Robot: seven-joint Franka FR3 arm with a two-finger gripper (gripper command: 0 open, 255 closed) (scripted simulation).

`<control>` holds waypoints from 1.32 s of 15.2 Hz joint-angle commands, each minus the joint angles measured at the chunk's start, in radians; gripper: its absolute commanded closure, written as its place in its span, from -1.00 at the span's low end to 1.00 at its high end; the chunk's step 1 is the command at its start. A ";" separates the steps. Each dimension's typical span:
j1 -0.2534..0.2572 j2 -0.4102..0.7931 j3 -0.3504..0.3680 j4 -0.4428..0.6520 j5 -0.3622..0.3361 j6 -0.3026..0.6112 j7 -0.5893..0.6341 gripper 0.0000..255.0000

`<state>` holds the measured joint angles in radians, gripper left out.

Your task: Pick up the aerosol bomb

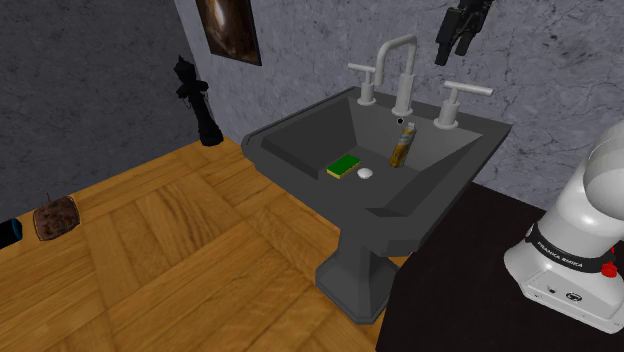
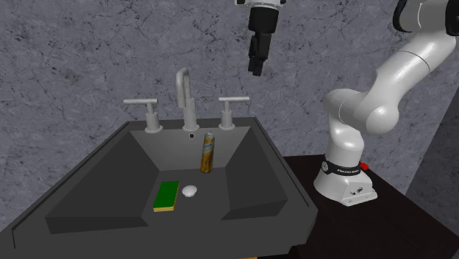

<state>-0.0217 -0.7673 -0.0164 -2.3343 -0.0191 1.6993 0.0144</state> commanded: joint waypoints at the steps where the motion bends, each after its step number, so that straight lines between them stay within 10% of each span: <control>1: 0.000 0.000 0.000 0.000 0.000 0.000 0.000 -1.00; 12: 0.030 0.187 -0.305 -0.099 0.000 0.269 -0.419 -1.00; 20: 0.112 0.482 -0.530 -0.023 0.141 0.414 -0.791 -1.00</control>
<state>0.0776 -0.3291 -0.5178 -2.3726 0.0939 2.0989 -0.7195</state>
